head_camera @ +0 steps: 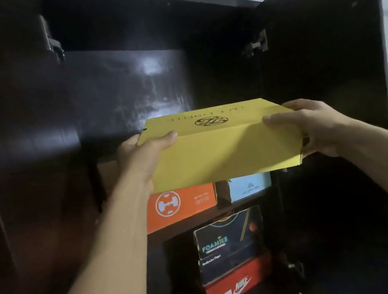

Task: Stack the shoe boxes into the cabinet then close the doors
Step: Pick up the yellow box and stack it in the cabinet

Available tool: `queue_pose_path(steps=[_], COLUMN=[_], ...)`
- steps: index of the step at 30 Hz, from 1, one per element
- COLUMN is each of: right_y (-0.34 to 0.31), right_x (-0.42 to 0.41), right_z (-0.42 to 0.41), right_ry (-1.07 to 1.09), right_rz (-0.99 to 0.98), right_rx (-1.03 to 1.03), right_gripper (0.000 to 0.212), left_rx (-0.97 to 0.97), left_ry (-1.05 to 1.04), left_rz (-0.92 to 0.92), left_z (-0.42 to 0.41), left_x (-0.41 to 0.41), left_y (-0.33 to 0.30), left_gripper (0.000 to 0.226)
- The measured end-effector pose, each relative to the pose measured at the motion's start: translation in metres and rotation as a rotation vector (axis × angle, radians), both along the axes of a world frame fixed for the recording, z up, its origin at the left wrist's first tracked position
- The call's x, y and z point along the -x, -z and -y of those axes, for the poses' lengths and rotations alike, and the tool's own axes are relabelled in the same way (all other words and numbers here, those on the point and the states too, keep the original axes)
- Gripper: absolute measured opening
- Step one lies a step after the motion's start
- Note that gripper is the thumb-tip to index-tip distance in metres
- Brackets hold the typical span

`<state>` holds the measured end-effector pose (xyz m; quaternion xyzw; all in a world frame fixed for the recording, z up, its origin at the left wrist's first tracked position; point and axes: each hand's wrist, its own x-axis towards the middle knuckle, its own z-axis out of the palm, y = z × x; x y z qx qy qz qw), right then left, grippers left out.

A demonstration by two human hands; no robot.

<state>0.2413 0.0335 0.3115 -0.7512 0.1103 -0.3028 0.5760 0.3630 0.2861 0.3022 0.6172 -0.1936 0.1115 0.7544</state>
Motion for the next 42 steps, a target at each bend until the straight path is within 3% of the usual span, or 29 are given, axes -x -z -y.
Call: queue_pose_path(steps=[2, 5, 9, 16, 27, 32, 35, 39, 42], right_y=[-0.016, -0.038, -0.061, -0.079, -0.055, -0.044, -0.039, -0.034, -0.030], right_x=[-0.025, -0.064, -0.122, -0.221, -0.322, -0.339, -0.346, -0.341, -0.332], right_z=[-0.003, -0.010, -0.016, -0.033, -0.051, -0.047, -0.049, -0.052, -0.052], right_ry=[-0.021, -0.067, -0.084, -0.142, -0.186, -0.173, -0.094, -0.021, 0.010], right_rz=[0.056, 0.112, 0.170, 0.276, 0.249, 0.226, 0.188, 0.149, 0.105], right_rx=[-0.008, 0.017, 0.040, -0.043, -0.134, -0.117, 0.006, 0.156, 0.227], right_gripper=[0.084, 0.087, 0.093, 0.085, 0.096, 0.083, 0.073, 0.057, 0.049], left_rx=[0.015, 0.026, 0.030, 0.062, -0.140, -0.170, -0.180, -0.214, -0.254], left_ry=[-0.125, -0.237, -0.276, -0.437, -0.420, -0.410, -0.444, -0.439, -0.489], left_rz=[0.000, -0.068, -0.120, -0.109, -0.006, -0.003, 0.031, 0.032, 0.051], left_z=[-0.002, -0.004, -0.007, -0.019, -0.050, -0.051, -0.051, -0.050, -0.047], left_x=[-0.021, -0.050, -0.083, -0.126, -0.164, -0.170, -0.174, -0.172, -0.169], left_y=[-0.014, -0.032, -0.049, -0.065, -0.041, -0.036, -0.030, -0.029, -0.030], left_gripper=[0.044, 0.085, 0.070, 0.067, 0.092, 0.096, 0.081, 0.092, 0.087])
